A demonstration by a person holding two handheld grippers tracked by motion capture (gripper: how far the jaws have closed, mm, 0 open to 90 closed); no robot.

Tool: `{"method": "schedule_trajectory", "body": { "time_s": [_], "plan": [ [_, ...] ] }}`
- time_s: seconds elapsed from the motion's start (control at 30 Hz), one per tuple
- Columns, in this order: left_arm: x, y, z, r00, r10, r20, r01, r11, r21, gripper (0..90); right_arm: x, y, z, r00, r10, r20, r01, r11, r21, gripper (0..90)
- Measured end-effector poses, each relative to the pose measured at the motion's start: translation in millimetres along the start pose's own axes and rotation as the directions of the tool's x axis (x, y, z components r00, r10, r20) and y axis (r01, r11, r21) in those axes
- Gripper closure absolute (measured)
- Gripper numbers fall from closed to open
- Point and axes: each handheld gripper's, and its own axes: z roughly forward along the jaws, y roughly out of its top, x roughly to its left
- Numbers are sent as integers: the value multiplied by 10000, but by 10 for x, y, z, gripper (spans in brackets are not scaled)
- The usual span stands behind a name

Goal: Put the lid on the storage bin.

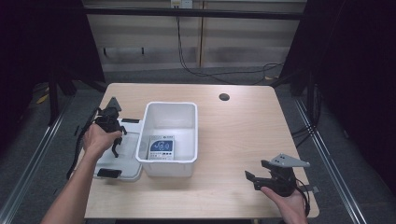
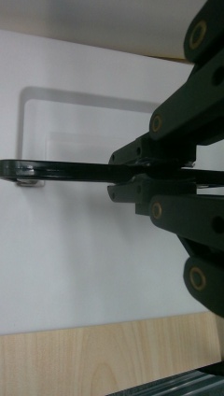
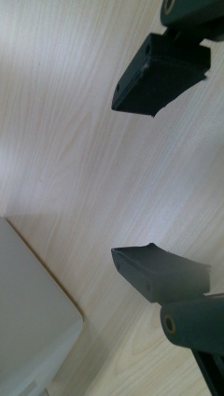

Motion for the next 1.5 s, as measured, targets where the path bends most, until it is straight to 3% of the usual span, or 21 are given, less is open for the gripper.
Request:
{"method": "schedule_trajectory", "body": {
  "time_s": [0.23,0.33,0.77,0.97,1.07,1.17,1.27,1.37,1.5],
  "plan": [
    [43,-14,-85,10000,-42,28,43,9999,-93,846,-8,0,6,10000,0,-19,0,10000,58,237],
    [34,-22,-145,9992,357,-151,-357,9994,-5,846,-4,0,7,10000,-33,-32,33,10000,41,237],
    [78,-49,-361,9996,276,65,-273,9990,-353,846,-3,-2,9,10000,-2,-62,3,9999,123,236],
    [100,-58,-435,9997,251,39,-250,9995,-197,847,-6,-3,13,10000,5,-68,-4,9999,125,232],
    [86,-68,-443,9993,362,-63,-363,9991,-210,847,-5,-1,15,9999,48,-98,-47,9999,110,226],
    [65,-70,-479,9989,438,182,-434,9989,-200,846,-6,-2,16,10000,43,-84,-42,9999,122,227],
    [21,-64,-530,9972,752,-11,-752,9969,-232,847,-2,-2,15,9999,41,-93,-39,9999,132,226],
    [18,-63,-597,9977,651,175,-644,9971,-416,847,-6,-3,12,10000,23,-93,-22,9999,129,217],
    [39,-78,-670,9947,984,281,-972,9943,-429,846,-7,-5,10,10000,48,-69,-47,9999,149,216]
  ]
}}
